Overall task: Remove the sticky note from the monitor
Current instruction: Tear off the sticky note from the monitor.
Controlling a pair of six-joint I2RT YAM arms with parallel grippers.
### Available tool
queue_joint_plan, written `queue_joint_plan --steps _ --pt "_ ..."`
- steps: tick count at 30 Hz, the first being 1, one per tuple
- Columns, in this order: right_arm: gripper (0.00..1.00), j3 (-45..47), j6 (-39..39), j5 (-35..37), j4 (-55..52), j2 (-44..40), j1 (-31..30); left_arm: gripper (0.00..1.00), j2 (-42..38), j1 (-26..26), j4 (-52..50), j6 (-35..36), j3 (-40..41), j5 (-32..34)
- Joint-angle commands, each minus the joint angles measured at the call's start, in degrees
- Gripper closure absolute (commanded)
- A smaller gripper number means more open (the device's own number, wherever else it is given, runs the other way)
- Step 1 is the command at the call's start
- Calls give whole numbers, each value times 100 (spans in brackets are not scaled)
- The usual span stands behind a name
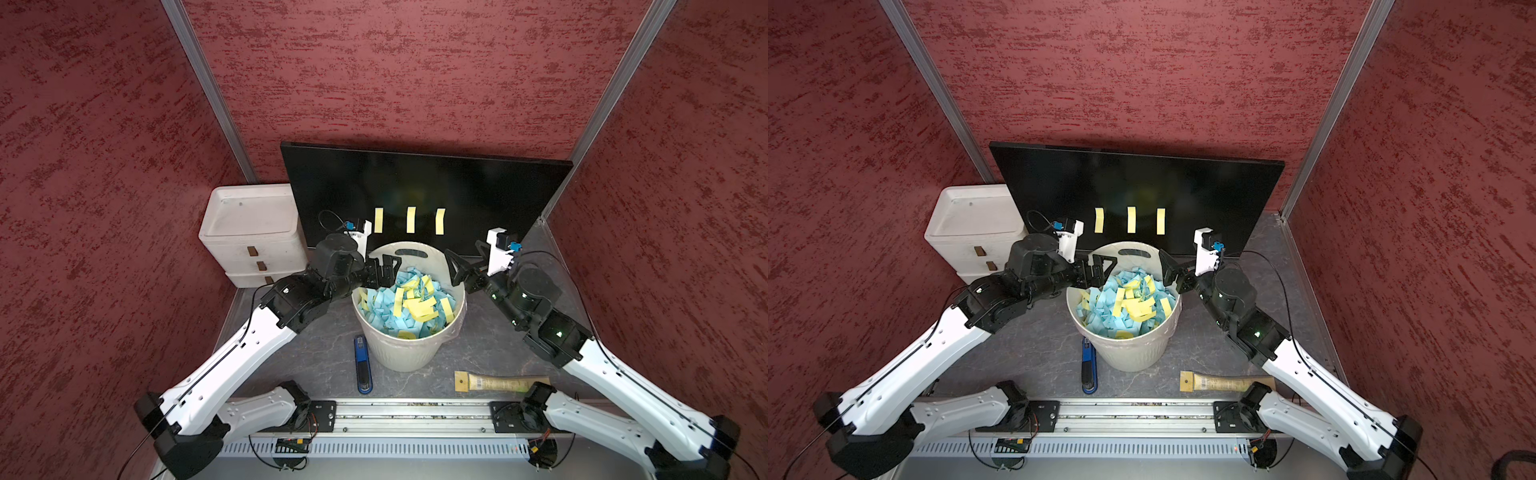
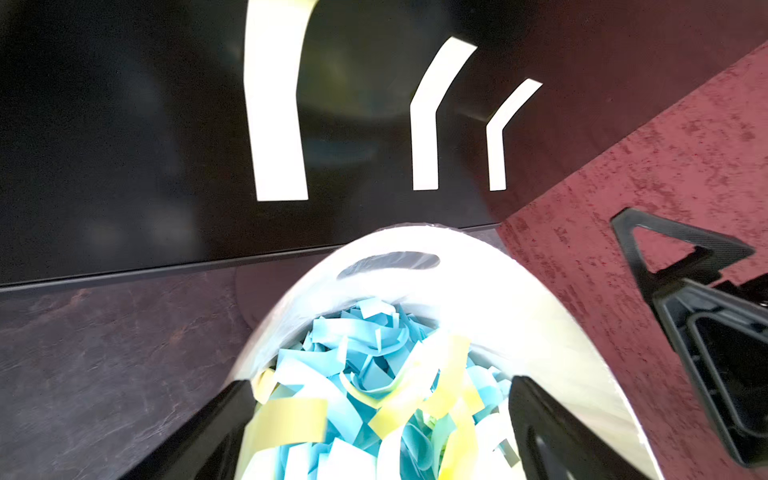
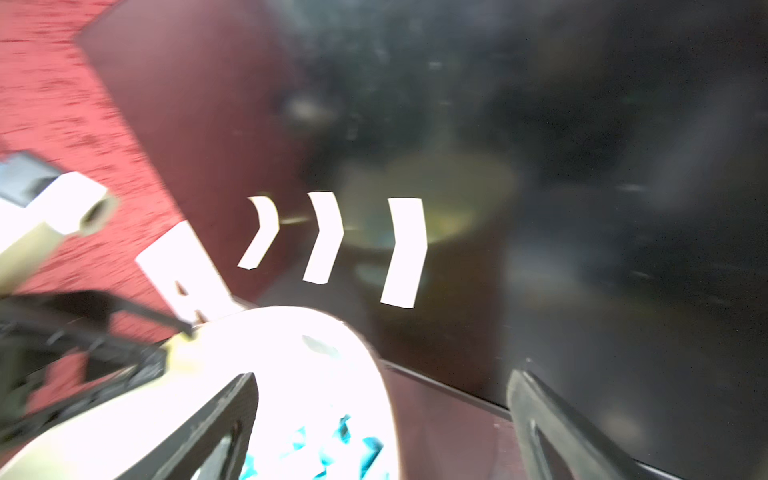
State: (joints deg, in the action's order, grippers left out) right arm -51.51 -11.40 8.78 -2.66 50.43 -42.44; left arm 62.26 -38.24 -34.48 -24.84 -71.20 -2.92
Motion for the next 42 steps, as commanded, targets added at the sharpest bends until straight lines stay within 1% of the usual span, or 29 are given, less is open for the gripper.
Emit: queue_joint_plan --steps 1,4,7,9,11,14,20,24,31,37,42 --pt "5 -411 22 -1320 -384 33 34 0 -31 85 524 -113 42 -908" --pt "11 -670 108 -2139 -677 229 34 0 -30 129 726 -210 42 -1166" --pt "18 -928 139 -2758 -876 528 34 0 -14 219 860 -343 21 -1382" --pt "24 -1018 120 -3041 -875 762 38 0 -10 265 899 -428 -3 -1502" --pt "26 -1036 108 -3115 -845 899 29 0 -39 296 901 -491 -4 -1535" --pt "26 -940 148 -2911 -776 918 34 0 -151 368 920 -546 37 -1554" --pt "24 -605 120 -2086 -412 618 84 0 -596 602 1276 -715 330 -1571" --pt "24 -589 -294 -1671 -385 590 334 0 -819 769 1222 -758 379 -1564" --pt "24 -560 -1304 -1622 -109 738 970 0 -1179 1157 815 -782 434 -1478" --pt "26 -553 -2112 -1724 241 1079 1265 0 -1590 1496 505 -705 599 -1566" --pt "30 -573 -2627 -1784 498 1408 1380 0 -1871 1783 207 -578 687 -1613"
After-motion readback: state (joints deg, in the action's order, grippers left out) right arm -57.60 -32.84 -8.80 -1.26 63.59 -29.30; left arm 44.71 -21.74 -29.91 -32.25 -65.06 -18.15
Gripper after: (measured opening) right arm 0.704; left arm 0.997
